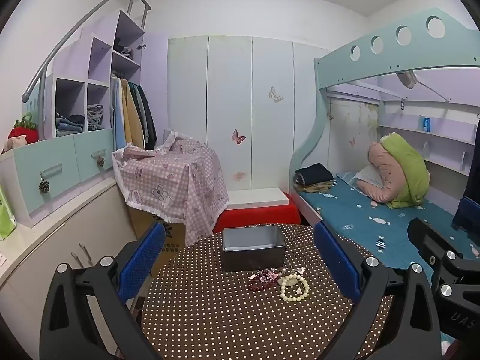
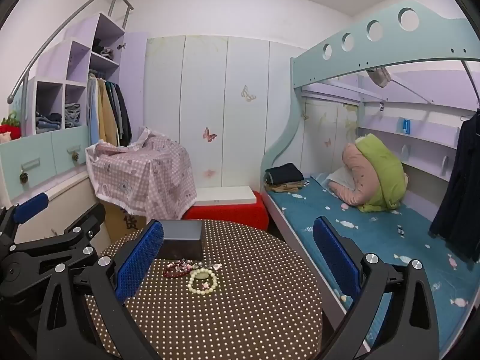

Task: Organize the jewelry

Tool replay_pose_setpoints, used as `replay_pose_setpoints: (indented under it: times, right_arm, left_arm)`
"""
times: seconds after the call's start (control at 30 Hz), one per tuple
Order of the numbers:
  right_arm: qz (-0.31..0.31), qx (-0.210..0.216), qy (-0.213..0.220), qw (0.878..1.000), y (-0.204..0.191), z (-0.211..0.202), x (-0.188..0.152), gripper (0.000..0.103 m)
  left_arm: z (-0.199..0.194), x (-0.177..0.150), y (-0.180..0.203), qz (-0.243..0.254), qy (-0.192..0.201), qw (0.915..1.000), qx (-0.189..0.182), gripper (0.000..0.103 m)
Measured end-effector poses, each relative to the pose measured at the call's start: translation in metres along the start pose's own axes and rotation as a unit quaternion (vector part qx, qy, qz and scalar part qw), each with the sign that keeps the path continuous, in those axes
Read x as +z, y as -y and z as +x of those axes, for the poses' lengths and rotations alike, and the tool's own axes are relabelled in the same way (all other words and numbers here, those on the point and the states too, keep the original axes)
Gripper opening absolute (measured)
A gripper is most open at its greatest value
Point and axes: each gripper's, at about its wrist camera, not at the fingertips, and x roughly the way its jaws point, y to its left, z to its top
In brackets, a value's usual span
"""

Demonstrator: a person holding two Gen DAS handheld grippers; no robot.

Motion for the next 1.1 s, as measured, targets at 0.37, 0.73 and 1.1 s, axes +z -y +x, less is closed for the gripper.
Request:
replay_pose_setpoints:
  times: [0.37,0.73,1.1]
  right_arm:
    - [0.0,0.0,0.002,1.0,0.0,-0.0004,0.0002,0.096]
    - [-0.001,-0.001,0.002,1.0,-0.0028,0.001,-0.0017,0.096]
    - [0.0,-0.001,0.002,1.0,-0.0037,0.0007,-0.0047,0.096]
  left_arm:
    - [0.0004,-0.0005,-0.0005,-0.002,-0.001,1.0,-0.001,0.096]
    - [0.0022,-0.0038,-0.0009,-0.002,-0.003,1.0,-0.002,0.096]
    - [0.0019,-0.0038,-0.0021,-0.002,-0.002,1.0,-0.001,0.096]
